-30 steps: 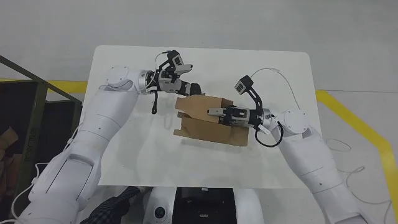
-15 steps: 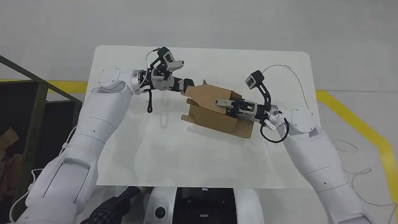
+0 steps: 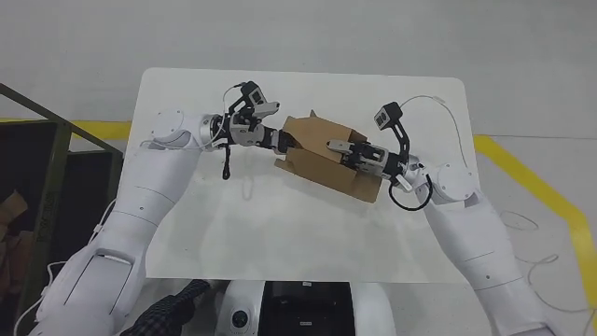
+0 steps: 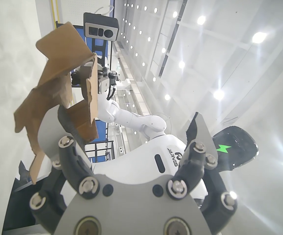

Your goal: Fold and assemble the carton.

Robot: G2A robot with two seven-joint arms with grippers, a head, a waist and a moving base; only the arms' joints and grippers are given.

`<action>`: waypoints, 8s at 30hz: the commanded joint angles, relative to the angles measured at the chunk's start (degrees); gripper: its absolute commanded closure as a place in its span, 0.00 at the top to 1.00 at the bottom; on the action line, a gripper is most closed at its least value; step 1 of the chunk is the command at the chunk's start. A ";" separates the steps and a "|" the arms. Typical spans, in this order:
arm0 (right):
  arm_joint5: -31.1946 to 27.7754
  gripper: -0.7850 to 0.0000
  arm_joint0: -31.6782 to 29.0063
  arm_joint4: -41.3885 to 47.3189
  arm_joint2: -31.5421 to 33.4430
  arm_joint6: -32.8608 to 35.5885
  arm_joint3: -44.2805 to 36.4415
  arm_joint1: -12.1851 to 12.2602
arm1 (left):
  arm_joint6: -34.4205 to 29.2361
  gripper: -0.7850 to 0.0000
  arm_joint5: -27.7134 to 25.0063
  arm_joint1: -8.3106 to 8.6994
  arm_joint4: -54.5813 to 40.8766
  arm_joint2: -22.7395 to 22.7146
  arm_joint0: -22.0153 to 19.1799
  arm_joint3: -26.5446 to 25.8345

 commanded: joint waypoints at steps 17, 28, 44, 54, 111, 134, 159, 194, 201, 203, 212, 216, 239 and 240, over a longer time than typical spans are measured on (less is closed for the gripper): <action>-0.34 0.00 0.70 -2.15 -0.22 -4.61 1.13 -0.23 | -0.90 1.00 2.08 -0.38 -0.86 1.30 0.30 -0.59; -0.19 0.00 0.97 -2.24 -0.44 -6.69 0.19 -0.47 | -0.66 1.00 1.82 -1.17 -1.23 3.26 -0.67 0.12; 0.13 0.00 -0.01 0.09 -0.37 -6.74 -1.92 -0.66 | 0.00 1.00 0.19 -1.91 -0.18 4.42 -2.54 3.29; 0.67 0.00 -0.90 0.57 -0.70 -5.39 -3.40 -0.67 | 0.05 1.00 -0.27 -2.18 -0.26 4.49 -2.91 3.62; -1.41 0.00 4.84 3.19 0.27 20.84 5.12 0.58 | 0.71 1.00 0.51 -1.07 -0.57 -1.16 -0.99 1.17; -0.88 0.00 7.13 3.74 -2.94 20.25 8.07 0.19 | -0.29 1.00 1.67 -1.65 -2.02 0.09 -1.71 0.54; 0.71 0.00 8.17 1.25 -6.07 18.18 7.27 -0.08 | -2.10 1.00 3.19 -3.41 -1.63 5.68 -4.23 0.05; -2.88 0.00 7.22 8.89 -1.78 24.55 5.21 1.11 | 2.27 1.00 4.01 -0.75 3.30 -1.41 1.53 -0.43; -2.65 0.00 6.67 8.88 -1.32 24.66 3.89 1.38 | 1.84 1.00 4.38 -1.15 2.81 0.10 0.89 -0.78; -2.62 0.00 6.55 8.72 -1.23 24.57 3.66 1.44 | 1.45 1.00 4.74 -1.33 1.81 0.48 0.78 -0.82; -2.48 0.00 6.32 8.14 -1.74 24.02 3.33 1.52 | 1.06 1.00 5.31 -2.05 -0.36 2.38 0.40 -1.41; -2.48 0.00 6.28 8.35 -1.91 24.05 3.06 1.53 | 1.03 1.00 5.22 -2.43 -0.80 3.35 -0.14 -1.05; -2.98 0.00 7.00 9.85 -2.88 22.43 4.36 1.29 | -0.35 1.00 4.68 -3.70 -1.72 6.00 -2.46 -0.14; -3.08 0.00 7.02 10.00 -2.92 22.47 4.39 1.28 | -0.44 1.00 4.71 -3.72 -1.78 6.01 -2.47 -0.20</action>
